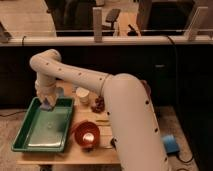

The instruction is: Place sponge in tray

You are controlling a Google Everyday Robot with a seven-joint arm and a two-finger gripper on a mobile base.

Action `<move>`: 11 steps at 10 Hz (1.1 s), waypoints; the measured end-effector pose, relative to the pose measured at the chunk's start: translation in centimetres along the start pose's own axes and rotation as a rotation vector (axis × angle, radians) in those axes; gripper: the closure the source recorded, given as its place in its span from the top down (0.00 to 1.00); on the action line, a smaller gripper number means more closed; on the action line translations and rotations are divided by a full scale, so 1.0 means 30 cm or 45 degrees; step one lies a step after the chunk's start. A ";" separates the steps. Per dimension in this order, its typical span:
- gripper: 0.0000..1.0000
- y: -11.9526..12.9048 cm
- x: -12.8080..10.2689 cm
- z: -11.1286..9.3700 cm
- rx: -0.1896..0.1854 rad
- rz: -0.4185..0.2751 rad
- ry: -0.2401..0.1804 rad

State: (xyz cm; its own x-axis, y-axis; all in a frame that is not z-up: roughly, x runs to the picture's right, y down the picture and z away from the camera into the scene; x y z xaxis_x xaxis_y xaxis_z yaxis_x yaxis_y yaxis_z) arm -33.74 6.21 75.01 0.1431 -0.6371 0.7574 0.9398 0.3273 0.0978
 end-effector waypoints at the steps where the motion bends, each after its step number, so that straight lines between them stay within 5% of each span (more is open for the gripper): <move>1: 0.02 -0.009 -0.018 0.004 -0.007 -0.029 -0.011; 11: 0.02 -0.040 -0.143 0.050 -0.075 -0.178 -0.118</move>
State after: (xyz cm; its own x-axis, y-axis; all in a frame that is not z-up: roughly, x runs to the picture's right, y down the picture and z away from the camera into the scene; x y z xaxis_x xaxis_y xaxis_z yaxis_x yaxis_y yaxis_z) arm -35.93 9.59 72.61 -0.0170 -0.6057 0.7955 0.9655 0.1968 0.1705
